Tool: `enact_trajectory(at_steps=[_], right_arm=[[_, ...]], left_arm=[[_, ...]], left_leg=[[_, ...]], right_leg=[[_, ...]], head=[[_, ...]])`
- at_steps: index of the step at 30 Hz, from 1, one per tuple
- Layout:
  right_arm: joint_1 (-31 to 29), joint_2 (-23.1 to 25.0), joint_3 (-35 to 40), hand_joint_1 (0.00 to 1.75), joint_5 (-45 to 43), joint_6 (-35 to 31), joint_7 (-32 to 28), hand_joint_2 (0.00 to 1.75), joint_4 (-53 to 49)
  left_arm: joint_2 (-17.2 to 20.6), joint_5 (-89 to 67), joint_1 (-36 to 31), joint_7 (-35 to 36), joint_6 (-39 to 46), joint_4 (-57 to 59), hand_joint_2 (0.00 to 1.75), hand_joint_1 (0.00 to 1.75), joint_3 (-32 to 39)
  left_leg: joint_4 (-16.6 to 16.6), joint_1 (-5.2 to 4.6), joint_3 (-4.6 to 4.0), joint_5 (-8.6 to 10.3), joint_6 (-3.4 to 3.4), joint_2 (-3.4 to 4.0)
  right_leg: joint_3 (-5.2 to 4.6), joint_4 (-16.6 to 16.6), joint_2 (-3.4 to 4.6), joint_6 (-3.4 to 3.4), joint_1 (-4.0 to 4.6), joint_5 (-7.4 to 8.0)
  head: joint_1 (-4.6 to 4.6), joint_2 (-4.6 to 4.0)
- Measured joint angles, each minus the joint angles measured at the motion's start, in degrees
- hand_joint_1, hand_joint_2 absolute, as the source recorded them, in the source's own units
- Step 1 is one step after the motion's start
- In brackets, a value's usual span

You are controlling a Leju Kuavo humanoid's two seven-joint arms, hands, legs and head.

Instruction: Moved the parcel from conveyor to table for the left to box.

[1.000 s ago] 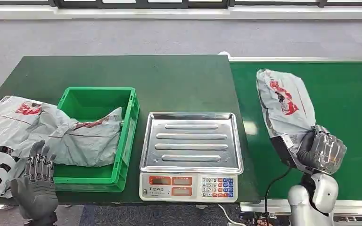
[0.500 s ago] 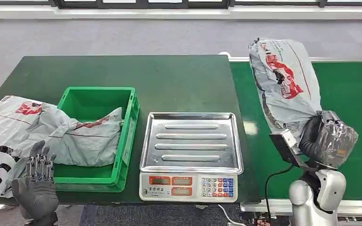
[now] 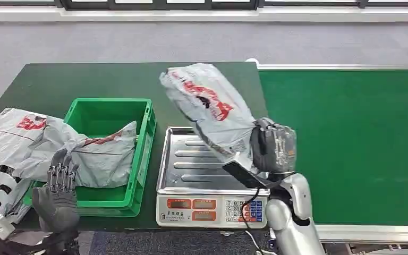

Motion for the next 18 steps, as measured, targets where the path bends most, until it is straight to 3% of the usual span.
enact_trajectory(at_steps=[5,18], right_arm=[[0.0,1.8,4.6,1.75,-1.4,1.4,0.5,1.75,2.2],[0.0,2.4,6.9,1.75,-1.3,4.1,2.2,1.75,3.7]], left_arm=[[0.5,0.2,-0.7,0.3,0.4,0.9,0.0,0.0,-1.4],[1.3,0.6,-0.8,0.3,0.6,1.7,0.0,0.0,-2.1]], left_leg=[[0.0,-0.01,-0.06,-0.01,0.0,-0.02],[0.0,-0.03,-0.06,-0.02,0.02,0.0]], right_leg=[[-0.04,0.0,-0.01,-0.02,-0.02,-0.02],[-0.07,0.0,-0.01,-0.01,-0.02,-0.01]], head=[[0.02,0.0],[0.0,0.0]])
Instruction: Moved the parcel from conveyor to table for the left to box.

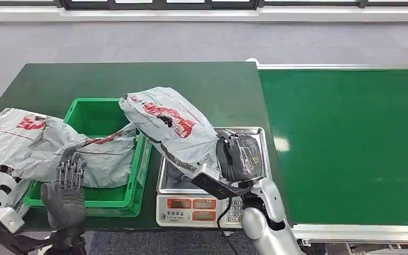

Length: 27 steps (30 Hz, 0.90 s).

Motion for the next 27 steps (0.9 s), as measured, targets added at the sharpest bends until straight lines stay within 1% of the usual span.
enact_trajectory(at_steps=[3,6,11,16,17,18,23,25,27], right_arm=[[0.1,0.0,0.2,1.75,2.7,0.4,3.7,1.75,0.5],[0.6,-0.3,0.2,1.75,7.2,-0.4,8.3,1.75,0.7],[2.4,-1.0,-0.1,1.75,18.9,-1.6,16.7,1.75,-0.6],[4.9,-1.4,-0.7,1.75,26.3,-1.4,21.5,1.75,-3.9],[5.2,-1.4,-1.0,1.54,27.0,-1.3,21.9,1.75,-4.4],[5.5,-1.5,-1.2,0.0,27.4,-1.2,22.2,1.75,-4.7],[6.2,-1.6,-2.1,0.0,28.3,-0.9,22.5,1.75,-5.0],[6.3,-1.6,-2.3,0.0,25.2,-0.5,20.6,1.75,-5.0],[6.4,-1.6,-2.3,0.0,18.6,0.4,16.7,1.75,-5.0]], left_arm=[[0.0,0.0,0.2,0.2,0.1,-0.1,0.0,0.0,0.0],[0.0,0.0,0.7,0.4,0.2,-0.7,0.0,0.0,0.0],[-0.1,-0.9,2.0,1.2,0.0,-2.2,0.0,0.0,0.0],[-0.3,-1.1,2.5,1.6,-0.5,-3.1,0.0,0.0,0.0],[-0.4,-1.2,2.5,1.6,-0.6,-3.2,0.0,0.0,0.0],[-0.5,-1.3,2.5,1.7,-0.6,-3.3,0.0,0.0,0.0],[-0.6,-1.9,2.5,2.2,-0.6,-3.3,0.0,0.0,0.0],[-0.7,-2.0,2.5,2.5,-0.2,-3.3,0.0,0.0,0.0],[-0.7,-2.4,2.5,2.8,0.2,-3.4,0.0,0.0,0.0]], left_leg=[[0.0,0.0,0.0,0.0,0.0,0.0],[0.0,0.0,-0.02,0.0,0.0,0.0],[0.0,-0.01,-0.04,-0.01,0.0,-0.01],[0.0,-0.01,-0.05,-0.06,-0.02,0.0],[0.0,-0.01,-0.05,-0.06,-0.02,0.0],[0.0,-0.01,-0.05,-0.06,-0.02,0.01],[0.0,0.0,-0.04,-0.05,-0.02,0.04],[0.0,0.0,-0.03,-0.05,-0.03,0.04],[0.0,0.0,-0.03,-0.05,-0.03,0.04]], right_leg=[[0.0,0.0,0.0,0.0,0.0,0.0],[-0.01,0.0,0.0,0.0,-0.01,0.0],[-0.03,0.0,0.0,0.0,-0.01,-0.01],[-0.07,0.0,0.0,0.0,-0.01,-0.01],[-0.07,0.0,0.0,0.0,-0.01,-0.01],[-0.07,0.0,0.0,0.0,-0.01,-0.01],[-0.07,0.0,0.0,-0.01,0.0,-0.01],[-0.06,0.0,0.01,-0.01,0.0,-0.01],[-0.06,0.0,0.01,-0.01,0.0,-0.01]], head=[[0.02,0.0],[0.0,0.0],[0.02,0.0],[0.02,0.0],[0.02,0.0],[0.02,0.0],[0.02,0.0],[0.02,0.0],[0.02,0.0]])
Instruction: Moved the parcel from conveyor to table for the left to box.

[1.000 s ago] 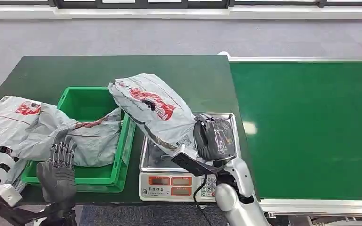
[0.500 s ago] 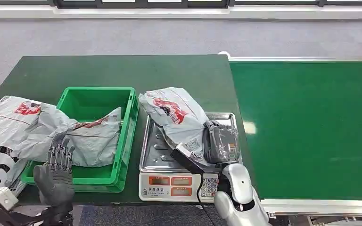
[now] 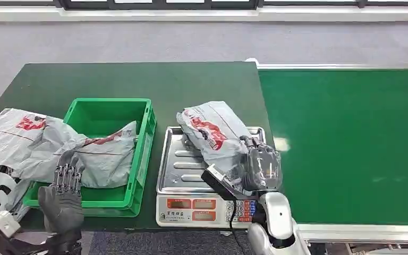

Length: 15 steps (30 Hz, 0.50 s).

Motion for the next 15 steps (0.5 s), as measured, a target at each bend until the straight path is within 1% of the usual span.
enact_trajectory(at_steps=[2,4,5,9,13,14,15], right_arm=[[0.3,0.0,0.0,0.0,-9.1,1.9,-5.1,1.75,-0.4],[0.6,0.0,-0.1,0.0,-12.3,2.6,-7.1,1.75,-1.0],[0.8,0.0,-0.1,0.0,-13.7,2.9,-7.8,0.0,-1.2],[1.7,-0.1,-0.4,0.0,-22.3,4.5,-11.8,0.0,-3.0],[2.2,-0.2,-0.8,0.0,-27.3,6.4,-14.1,0.0,-4.4],[2.4,-0.3,-0.8,0.0,-28.6,7.0,-14.8,1.75,-4.7],[2.7,-0.4,-0.9,0.0,-30.3,7.9,-15.7,1.75,-5.3]], left_arm=[[0.0,-0.4,0.0,0.3,0.2,0.0,0.0,0.0,0.0],[0.0,-0.6,0.0,0.3,0.3,0.0,0.0,0.0,0.0],[0.0,-0.9,0.0,0.4,0.7,0.0,0.0,0.0,0.0],[-0.2,-5.5,0.0,1.8,5.6,0.0,0.0,0.0,0.0],[-0.6,-6.7,0.0,3.4,9.5,0.0,0.0,0.0,-0.5],[-0.6,-6.8,0.0,3.4,9.9,0.0,0.0,0.0,-0.8],[-0.6,-7.2,0.0,3.3,9.9,0.0,0.0,0.0,-1.2]], left_leg=[[0.0,0.0,-0.01,0.0,0.0,-0.01],[0.0,0.0,-0.01,0.0,0.0,-0.01],[0.0,0.0,-0.01,0.0,0.0,-0.01],[0.0,0.0,-0.01,-0.01,0.0,0.0],[0.0,-0.01,0.0,-0.02,0.02,0.01],[0.0,0.0,-0.01,-0.02,0.02,0.01],[0.0,0.0,0.0,-0.02,0.02,0.01]], right_leg=[[0.0,0.0,-0.01,0.0,0.0,0.0],[0.0,0.0,-0.01,0.0,0.0,0.0],[-0.01,0.0,-0.01,0.0,0.0,0.0],[-0.02,0.0,0.02,-0.01,0.0,-0.01],[-0.03,0.0,0.01,-0.01,0.0,-0.01],[-0.02,0.0,0.01,-0.01,0.0,-0.01],[-0.04,0.0,0.01,-0.01,0.0,-0.01]], head=[[-0.02,0.0],[0.0,0.0],[0.0,0.0],[0.0,0.0],[-0.02,0.0],[0.0,0.0],[0.0,0.0]])
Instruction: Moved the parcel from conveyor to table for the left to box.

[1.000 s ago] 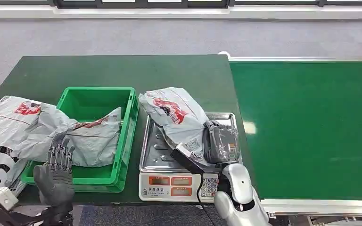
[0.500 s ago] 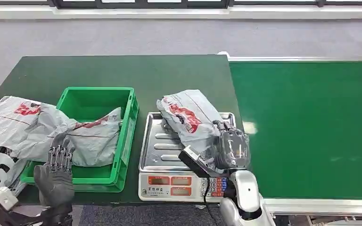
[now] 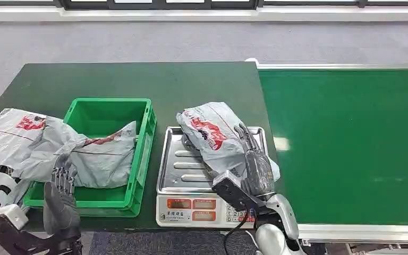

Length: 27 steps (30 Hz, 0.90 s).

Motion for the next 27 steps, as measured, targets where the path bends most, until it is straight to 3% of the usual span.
enact_trajectory(at_steps=[4,11,12,14,19,23,27], right_arm=[[1.1,-0.3,-0.7,0.0,-5.3,2.5,-3.9,1.75,-3.3],[1.3,-0.5,-1.9,0.0,-6.9,3.6,-4.9,1.75,-6.7],[1.3,-0.5,-2.1,0.0,-8.1,3.6,-6.2,1.75,-7.0],[1.1,-0.5,-2.5,0.0,-10.7,3.8,-8.6,1.75,-8.0],[0.8,-0.5,-2.7,0.0,-11.9,3.9,-11.5,1.75,-9.4],[0.6,-0.6,-2.7,0.0,-12.7,3.6,-14.0,1.75,-9.4],[-0.6,-0.6,-2.7,0.0,-13.5,3.3,-14.5,1.75,-8.9]], left_arm=[[2.1,-8.2,-1.5,0.3,-2.9,0.4,0.0,0.0,-4.1],[4.6,-13.2,-5.1,1.8,-3.8,2.6,0.0,0.0,-9.8],[5.2,-15.2,-6.0,2.9,-4.7,3.2,1.75,0.0,-10.5],[7.3,-20.9,-10.4,4.9,-5.9,7.1,1.75,0.0,-12.9],[8.9,-25.8,-30.3,3.4,-6.5,31.0,1.75,0.0,-22.1],[7.2,-25.8,-45.1,1.2,-7.2,50.2,1.75,0.0,-29.0],[4.1,-26.5,-53.9,1.5,-7.8,62.7,1.75,0.0,-34.6]], left_leg=[[0.0,0.0,-0.02,0.01,0.01,-0.05],[0.0,-0.01,0.04,0.01,0.0,0.15],[0.0,-0.01,0.05,0.01,0.01,0.12],[0.0,-0.01,0.01,0.09,0.01,-0.15],[0.0,-0.01,-0.13,0.42,-0.05,-0.32],[0.1,-0.04,-0.22,0.54,0.02,-0.06],[0.1,-0.07,-0.26,0.56,0.04,-0.02]], right_leg=[[0.0,0.0,-0.03,0.0,0.0,0.0],[-0.02,0.0,0.19,-0.01,0.0,0.05],[-0.08,0.0,0.16,-0.01,-0.01,0.05],[-0.06,0.0,-0.12,-0.01,0.0,0.04],[-0.07,0.0,-0.2,0.04,-0.02,0.37],[-0.22,0.0,0.06,0.05,-0.05,0.64],[-0.24,0.0,0.09,0.05,-0.07,0.66]], head=[[0.0,0.0],[0.0,0.0],[-0.02,0.0],[-0.02,0.0],[0.0,0.0],[-0.02,0.0],[0.0,0.0]])
